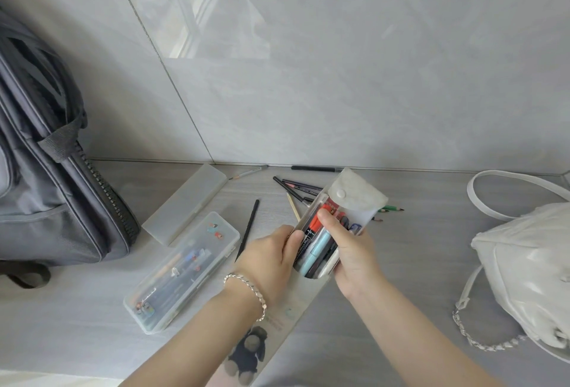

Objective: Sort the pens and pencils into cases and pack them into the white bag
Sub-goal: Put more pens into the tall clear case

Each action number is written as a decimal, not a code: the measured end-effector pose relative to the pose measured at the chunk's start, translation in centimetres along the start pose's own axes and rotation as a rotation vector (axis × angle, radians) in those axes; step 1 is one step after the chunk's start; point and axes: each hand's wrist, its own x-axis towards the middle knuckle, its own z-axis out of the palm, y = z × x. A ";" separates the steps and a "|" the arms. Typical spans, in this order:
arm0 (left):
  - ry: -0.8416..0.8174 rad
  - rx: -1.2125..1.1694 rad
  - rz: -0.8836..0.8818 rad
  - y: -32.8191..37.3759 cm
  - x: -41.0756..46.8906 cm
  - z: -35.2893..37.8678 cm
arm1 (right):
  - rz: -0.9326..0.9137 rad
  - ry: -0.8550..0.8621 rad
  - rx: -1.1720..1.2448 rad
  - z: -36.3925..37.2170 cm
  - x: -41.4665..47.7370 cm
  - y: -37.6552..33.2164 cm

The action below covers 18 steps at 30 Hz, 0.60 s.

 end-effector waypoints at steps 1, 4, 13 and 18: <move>0.022 0.006 0.009 0.1 0.0 0.0 | -0.008 -0.008 0.002 0.0 -0.1 0.0; 0.067 -0.009 0.020 0.2 -0.1 -0.3 | -0.032 -0.003 0.006 0.3 -0.1 -0.2; -0.045 0.047 -0.032 0.0 -0.6 -1.1 | -0.109 0.101 0.044 0.7 0.4 -0.3; -0.105 0.455 -0.129 -2.6 -2.5 -0.8 | -0.136 0.300 0.185 -0.5 1.9 -1.5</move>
